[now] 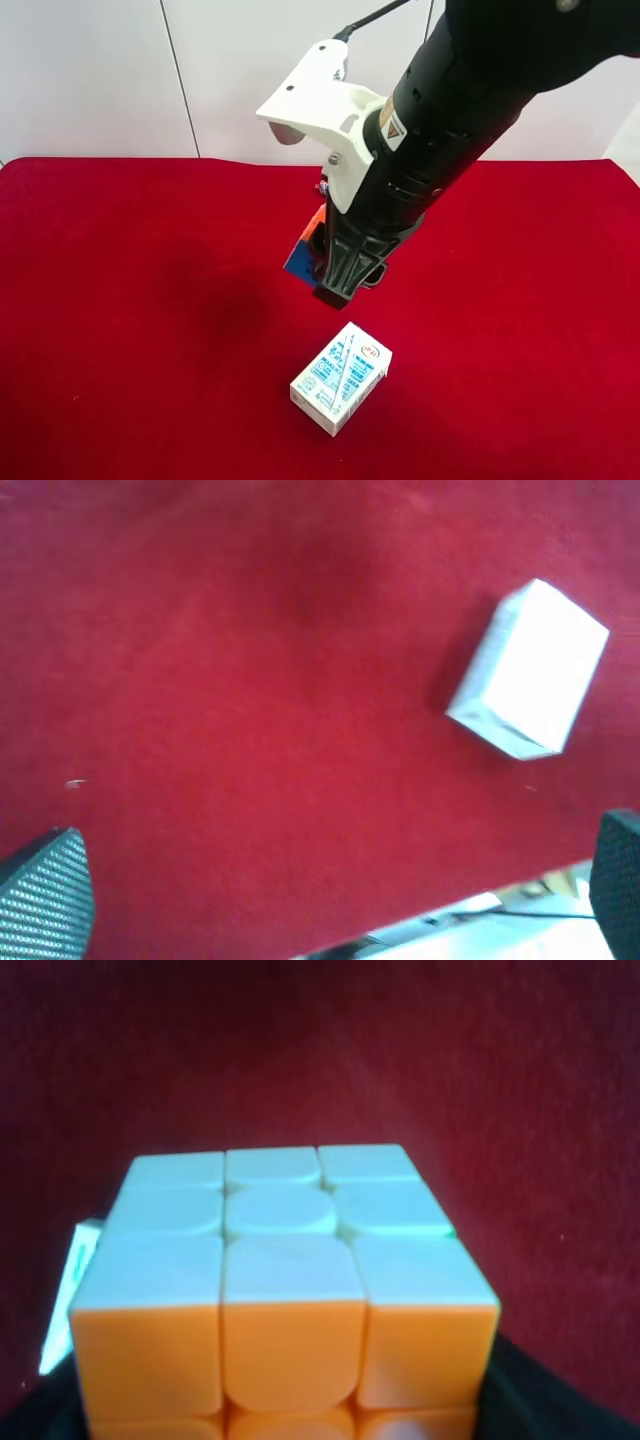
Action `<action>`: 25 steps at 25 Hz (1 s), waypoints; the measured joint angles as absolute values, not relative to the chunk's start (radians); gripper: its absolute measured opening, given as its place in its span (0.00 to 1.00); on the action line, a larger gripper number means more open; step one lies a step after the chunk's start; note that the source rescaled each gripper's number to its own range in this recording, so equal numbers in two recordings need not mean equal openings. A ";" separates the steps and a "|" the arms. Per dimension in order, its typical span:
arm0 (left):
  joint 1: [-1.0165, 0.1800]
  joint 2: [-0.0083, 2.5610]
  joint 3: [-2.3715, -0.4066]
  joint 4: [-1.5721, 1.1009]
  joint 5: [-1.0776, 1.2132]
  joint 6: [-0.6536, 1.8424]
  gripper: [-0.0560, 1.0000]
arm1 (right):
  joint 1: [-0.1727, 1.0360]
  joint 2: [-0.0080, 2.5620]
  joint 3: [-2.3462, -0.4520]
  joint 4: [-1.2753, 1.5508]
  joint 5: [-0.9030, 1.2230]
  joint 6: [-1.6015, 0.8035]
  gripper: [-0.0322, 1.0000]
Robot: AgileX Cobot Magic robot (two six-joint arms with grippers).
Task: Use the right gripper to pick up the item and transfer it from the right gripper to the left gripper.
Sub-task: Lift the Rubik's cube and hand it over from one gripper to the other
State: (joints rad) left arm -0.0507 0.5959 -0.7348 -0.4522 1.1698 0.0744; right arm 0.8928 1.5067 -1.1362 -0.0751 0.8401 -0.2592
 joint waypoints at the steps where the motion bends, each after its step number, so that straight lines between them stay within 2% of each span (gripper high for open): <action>1: -0.051 0.620 -0.752 -0.470 1.174 0.084 1.00 | 0.894 1.507 -1.136 -0.071 0.830 -0.272 0.04; 16: -0.051 0.929 -0.865 -0.773 1.181 0.212 1.00 | 0.894 1.507 -1.136 0.256 0.692 -0.674 0.04; 25: -0.068 1.038 -0.868 -0.818 1.175 0.235 1.00 | 0.894 1.507 -1.136 0.415 0.639 -0.857 0.04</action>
